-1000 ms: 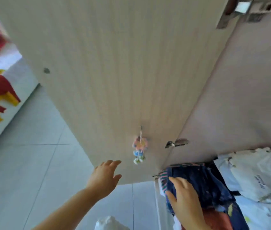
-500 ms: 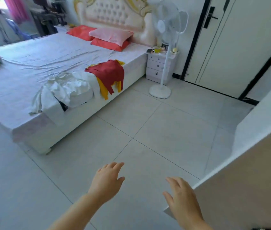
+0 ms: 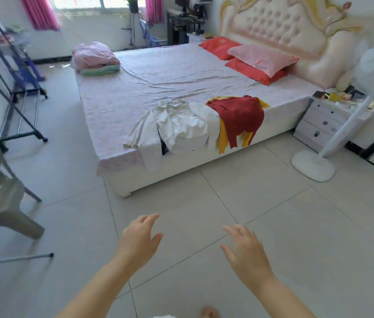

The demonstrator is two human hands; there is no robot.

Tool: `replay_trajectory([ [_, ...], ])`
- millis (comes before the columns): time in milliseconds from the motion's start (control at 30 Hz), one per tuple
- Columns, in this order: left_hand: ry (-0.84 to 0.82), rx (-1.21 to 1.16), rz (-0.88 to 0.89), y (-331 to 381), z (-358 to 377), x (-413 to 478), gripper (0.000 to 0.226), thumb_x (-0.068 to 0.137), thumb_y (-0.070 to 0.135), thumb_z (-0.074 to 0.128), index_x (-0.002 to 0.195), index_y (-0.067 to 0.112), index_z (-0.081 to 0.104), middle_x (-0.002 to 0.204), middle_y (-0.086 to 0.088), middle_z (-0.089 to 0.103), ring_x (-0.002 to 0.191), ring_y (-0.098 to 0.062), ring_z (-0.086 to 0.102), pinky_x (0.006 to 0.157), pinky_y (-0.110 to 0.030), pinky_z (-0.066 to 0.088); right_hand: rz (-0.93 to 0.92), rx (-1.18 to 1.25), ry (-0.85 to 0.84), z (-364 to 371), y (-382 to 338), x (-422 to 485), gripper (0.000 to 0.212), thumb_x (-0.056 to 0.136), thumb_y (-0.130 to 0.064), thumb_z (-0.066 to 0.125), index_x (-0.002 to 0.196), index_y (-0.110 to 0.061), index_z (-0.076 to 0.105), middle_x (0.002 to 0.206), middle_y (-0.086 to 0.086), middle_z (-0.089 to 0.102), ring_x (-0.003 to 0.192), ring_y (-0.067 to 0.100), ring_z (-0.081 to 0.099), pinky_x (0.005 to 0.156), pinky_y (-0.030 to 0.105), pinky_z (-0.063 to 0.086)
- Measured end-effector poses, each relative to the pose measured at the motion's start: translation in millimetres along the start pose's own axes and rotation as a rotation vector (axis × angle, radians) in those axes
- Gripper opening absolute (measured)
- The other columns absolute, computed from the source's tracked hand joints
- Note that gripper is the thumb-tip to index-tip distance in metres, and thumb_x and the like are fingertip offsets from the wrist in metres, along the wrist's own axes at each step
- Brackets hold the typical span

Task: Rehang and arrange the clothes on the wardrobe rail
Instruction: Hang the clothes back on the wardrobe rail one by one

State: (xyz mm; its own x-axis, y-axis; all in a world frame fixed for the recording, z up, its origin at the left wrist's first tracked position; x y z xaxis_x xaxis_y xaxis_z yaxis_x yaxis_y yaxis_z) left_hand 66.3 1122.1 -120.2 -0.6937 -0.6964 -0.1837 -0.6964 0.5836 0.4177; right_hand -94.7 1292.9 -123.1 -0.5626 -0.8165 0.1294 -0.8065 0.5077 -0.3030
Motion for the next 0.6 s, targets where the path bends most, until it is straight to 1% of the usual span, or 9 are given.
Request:
replay_trajectory([
  [67,0.032,-0.026,-0.076,-7,-9,22,0.051,0.093,0.035,0.047,0.14,0.026,0.031,0.139,0.006,0.04,0.125,-0.013,0.04,0.101,-0.027,0.036,-0.003,0.05,-0.078,3,7,39,0.048,0.065,-0.027,0.083,0.109,-0.018,0.065,0.101,0.0,0.064,0.087,0.022,0.064,0.07,0.036,0.053],
  [100,0.044,-0.035,-0.106,-8,-14,33,0.051,0.093,0.035,0.047,0.14,0.027,0.031,0.139,0.007,0.04,0.125,-0.012,0.041,0.101,-0.027,0.036,-0.022,0.047,-0.102,2,8,57,0.049,0.064,-0.029,0.083,0.108,-0.019,0.065,0.101,-0.001,0.064,0.088,0.021,0.064,0.07,0.034,0.053],
  [200,0.09,-0.047,-0.162,-8,-30,71,0.051,0.093,0.035,0.048,0.14,0.026,0.031,0.139,0.007,0.04,0.126,-0.012,0.041,0.102,-0.027,0.036,-0.135,-0.009,-0.096,-2,9,118,0.057,0.043,-0.031,0.092,0.093,-0.021,0.068,0.086,-0.006,0.065,0.069,0.013,0.065,0.055,0.025,0.052],
  [267,0.112,-0.061,-0.199,-10,-39,98,0.051,0.093,0.034,0.048,0.14,0.025,0.032,0.138,0.005,0.041,0.126,-0.012,0.041,0.101,-0.027,0.035,-0.164,-0.015,-0.081,0,15,158,0.055,0.044,-0.027,0.092,0.093,-0.019,0.068,0.085,-0.005,0.065,0.069,0.015,0.065,0.056,0.027,0.053],
  [367,0.122,-0.07,-0.231,-13,-44,138,0.051,0.092,0.034,0.05,0.14,0.024,0.034,0.137,0.003,0.043,0.126,-0.013,0.041,0.102,-0.029,0.035,-0.152,0.024,-0.174,15,24,205,0.046,0.066,-0.023,0.082,0.108,-0.016,0.065,0.101,-0.001,0.064,0.089,0.022,0.064,0.074,0.035,0.051],
  [433,0.118,-0.079,-0.241,-16,-46,169,0.051,0.092,0.033,0.05,0.139,0.023,0.034,0.136,0.003,0.043,0.126,-0.013,0.041,0.102,-0.029,0.035,-0.163,0.044,-0.216,22,25,238,0.043,0.085,-0.027,0.064,0.126,-0.018,0.054,0.121,-0.002,0.054,0.112,0.021,0.053,0.093,0.033,0.04],
  [467,0.121,-0.088,-0.244,-19,-48,187,0.051,0.092,0.033,0.05,0.139,0.023,0.034,0.136,0.003,0.043,0.126,-0.013,0.041,0.102,-0.029,0.035,-0.175,0.037,-0.237,28,26,256,0.044,0.09,-0.03,0.055,0.133,-0.021,0.047,0.128,-0.004,0.049,0.118,0.018,0.047,0.098,0.03,0.034],
  [533,0.124,-0.091,-0.24,-25,-50,226,0.051,0.091,0.032,0.05,0.139,0.023,0.035,0.136,0.002,0.044,0.126,-0.014,0.041,0.103,-0.03,0.035,-0.181,0.04,-0.252,40,29,293,0.045,0.094,-0.033,0.047,0.137,-0.023,0.039,0.133,-0.006,0.042,0.122,0.014,0.041,0.101,0.025,0.028],
  [600,0.117,-0.091,-0.238,-32,-52,269,0.051,0.092,0.033,0.05,0.139,0.024,0.034,0.137,0.003,0.043,0.127,-0.013,0.039,0.104,-0.03,0.034,-0.174,0.043,-0.257,52,32,334,0.045,0.095,-0.034,0.045,0.138,-0.023,0.037,0.134,-0.006,0.042,0.124,0.013,0.039,0.102,0.024,0.027],
])
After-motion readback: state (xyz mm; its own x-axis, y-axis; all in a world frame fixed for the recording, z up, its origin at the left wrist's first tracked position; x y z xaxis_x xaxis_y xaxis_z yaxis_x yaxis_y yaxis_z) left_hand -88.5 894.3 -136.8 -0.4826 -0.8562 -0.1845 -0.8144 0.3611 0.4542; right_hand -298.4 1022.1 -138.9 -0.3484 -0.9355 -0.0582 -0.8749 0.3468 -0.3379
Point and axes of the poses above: each hand's wrist, its own x-axis towards the middle knuckle, its own z-axis out of the palm, y = z × x, the point moved 10 cm from there along x, towards the middle knuckle
